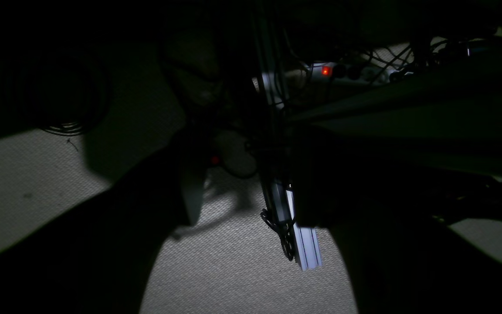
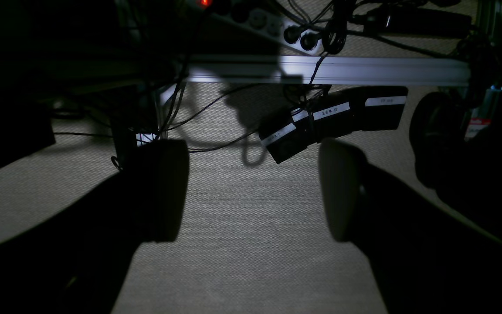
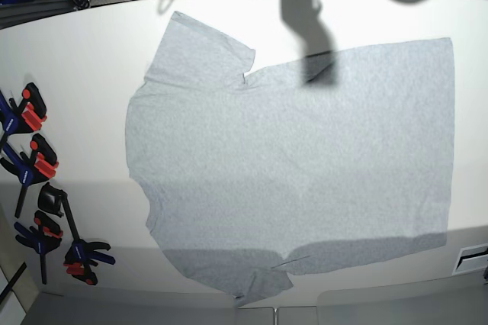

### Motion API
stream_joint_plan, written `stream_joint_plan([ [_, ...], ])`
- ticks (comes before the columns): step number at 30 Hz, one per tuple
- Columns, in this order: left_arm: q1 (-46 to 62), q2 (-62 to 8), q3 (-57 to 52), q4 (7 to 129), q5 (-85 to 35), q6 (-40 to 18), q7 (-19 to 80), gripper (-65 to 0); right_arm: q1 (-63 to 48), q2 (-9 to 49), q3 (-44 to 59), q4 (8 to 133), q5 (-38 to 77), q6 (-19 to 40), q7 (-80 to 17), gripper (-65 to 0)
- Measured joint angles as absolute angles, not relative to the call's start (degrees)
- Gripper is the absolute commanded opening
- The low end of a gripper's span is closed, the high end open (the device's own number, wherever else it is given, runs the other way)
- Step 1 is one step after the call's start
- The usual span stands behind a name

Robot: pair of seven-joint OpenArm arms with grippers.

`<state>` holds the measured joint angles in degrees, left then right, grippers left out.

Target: Fold the T-shirt properly

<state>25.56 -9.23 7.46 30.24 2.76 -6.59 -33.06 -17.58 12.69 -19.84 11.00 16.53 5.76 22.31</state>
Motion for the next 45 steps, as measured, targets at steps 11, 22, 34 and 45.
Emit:
stream_joint_plan([
  [11,26.50,-9.26,7.51,30.46,2.76,-1.06,-33.08,-35.9,-18.13,12.71,-19.84,11.40,16.51,5.76,22.65,-21.7],
  [22,33.10,-10.26,7.55,40.10,2.70,0.23,-32.73,-35.9,-27.05,14.41,-19.84,25.71,16.51,5.76,22.09,-21.6],
  [34,43.77,-13.39,7.51,59.81,2.61,1.67,-14.09,-35.9,-46.00,20.78,-19.25,54.00,21.61,5.52,7.70,-21.7],
  [45,49.54,-14.15,7.49,81.25,9.02,3.27,23.00,-35.9,-60.29,21.54,-7.66,79.44,24.23,5.26,-10.90,-21.6],
])
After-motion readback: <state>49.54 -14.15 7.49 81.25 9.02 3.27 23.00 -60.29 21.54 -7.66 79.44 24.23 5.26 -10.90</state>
